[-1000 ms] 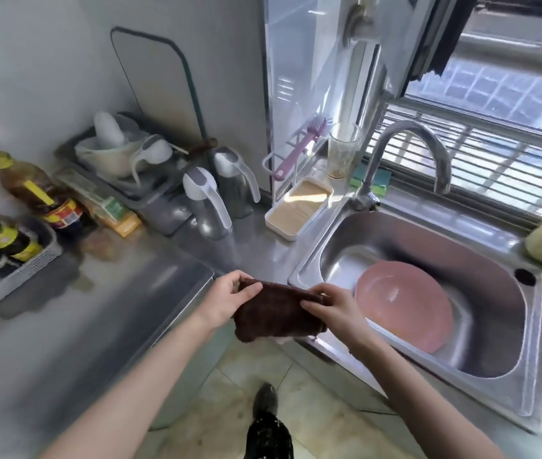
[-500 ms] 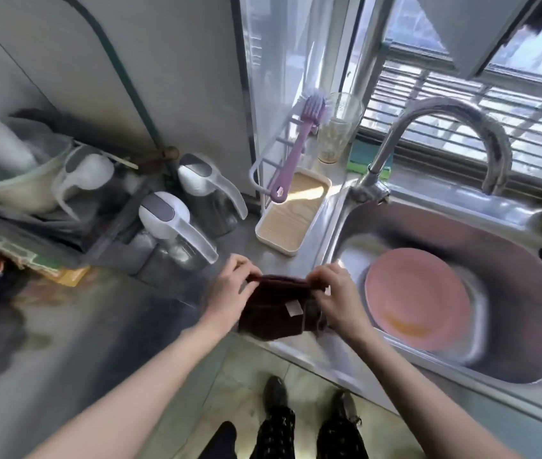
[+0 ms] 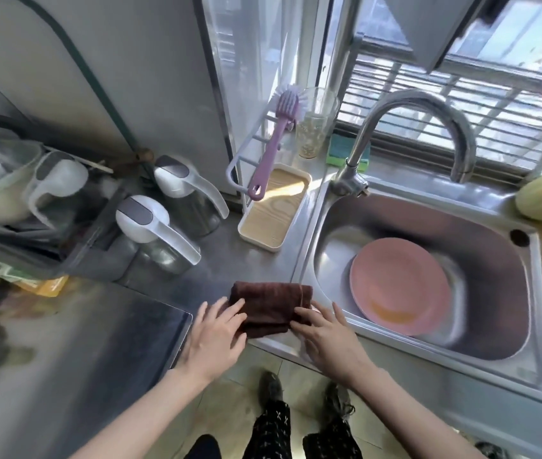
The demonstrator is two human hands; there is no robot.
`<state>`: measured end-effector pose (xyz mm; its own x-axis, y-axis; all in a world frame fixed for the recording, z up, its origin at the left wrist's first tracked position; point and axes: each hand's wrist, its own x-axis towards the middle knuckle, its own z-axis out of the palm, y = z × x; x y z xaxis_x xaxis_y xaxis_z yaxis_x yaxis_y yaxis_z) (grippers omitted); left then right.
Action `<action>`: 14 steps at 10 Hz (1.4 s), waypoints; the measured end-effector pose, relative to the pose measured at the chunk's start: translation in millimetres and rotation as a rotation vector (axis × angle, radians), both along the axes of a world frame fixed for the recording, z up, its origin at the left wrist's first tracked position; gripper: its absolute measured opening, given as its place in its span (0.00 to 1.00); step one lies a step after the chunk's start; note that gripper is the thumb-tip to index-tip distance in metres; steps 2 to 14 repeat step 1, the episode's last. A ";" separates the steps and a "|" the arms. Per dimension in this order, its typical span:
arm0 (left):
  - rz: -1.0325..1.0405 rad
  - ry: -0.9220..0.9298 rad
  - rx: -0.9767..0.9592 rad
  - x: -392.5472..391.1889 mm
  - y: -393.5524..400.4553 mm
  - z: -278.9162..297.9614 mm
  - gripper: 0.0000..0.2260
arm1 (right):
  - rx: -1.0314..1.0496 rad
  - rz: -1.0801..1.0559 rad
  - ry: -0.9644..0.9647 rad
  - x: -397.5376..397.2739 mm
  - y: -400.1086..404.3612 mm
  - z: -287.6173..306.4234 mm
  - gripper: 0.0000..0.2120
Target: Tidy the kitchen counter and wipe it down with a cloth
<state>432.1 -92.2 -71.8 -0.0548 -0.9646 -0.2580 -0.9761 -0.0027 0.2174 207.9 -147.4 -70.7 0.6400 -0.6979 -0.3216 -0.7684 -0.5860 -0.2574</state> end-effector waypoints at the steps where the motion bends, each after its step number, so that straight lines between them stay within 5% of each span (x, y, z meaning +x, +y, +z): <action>1: 0.102 0.202 0.268 3.6 -0.4 37.3 0.29 | 0.363 -0.197 -0.093 -34.5 -14.9 47.0 0.23; 14: 0.102 0.202 0.268 3.6 -0.4 37.3 0.29 | 0.363 -0.197 -0.093 -34.5 -14.9 47.0 0.23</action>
